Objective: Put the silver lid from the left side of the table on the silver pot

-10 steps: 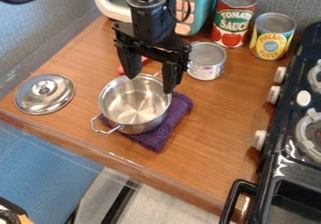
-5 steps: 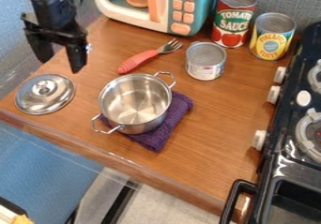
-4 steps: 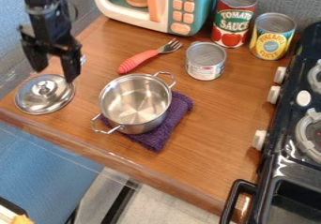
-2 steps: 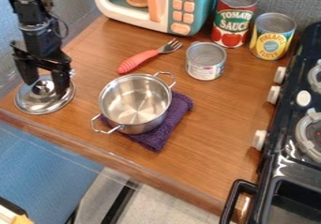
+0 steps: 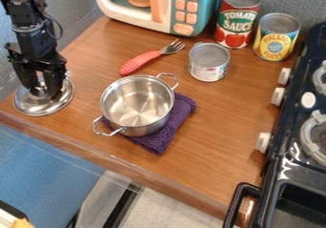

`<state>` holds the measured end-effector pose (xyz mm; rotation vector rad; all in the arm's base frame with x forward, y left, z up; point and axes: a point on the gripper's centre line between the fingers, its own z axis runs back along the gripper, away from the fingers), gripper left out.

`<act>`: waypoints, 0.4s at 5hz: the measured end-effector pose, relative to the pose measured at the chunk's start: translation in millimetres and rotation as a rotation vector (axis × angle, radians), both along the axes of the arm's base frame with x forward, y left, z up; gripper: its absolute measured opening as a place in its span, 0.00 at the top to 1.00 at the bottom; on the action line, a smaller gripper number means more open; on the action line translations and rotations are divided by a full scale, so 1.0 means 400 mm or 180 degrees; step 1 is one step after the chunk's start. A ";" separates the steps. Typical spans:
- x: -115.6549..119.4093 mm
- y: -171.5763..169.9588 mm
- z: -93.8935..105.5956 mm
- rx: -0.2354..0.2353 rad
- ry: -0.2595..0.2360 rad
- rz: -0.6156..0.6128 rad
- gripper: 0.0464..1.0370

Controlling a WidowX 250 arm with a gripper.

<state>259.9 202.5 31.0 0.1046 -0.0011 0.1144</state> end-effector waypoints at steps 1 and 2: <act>0.000 0.000 0.001 0.0000 0.0002 -0.0019 0.67; 0.000 -0.004 0.001 -0.0024 0.0006 -0.0032 0.76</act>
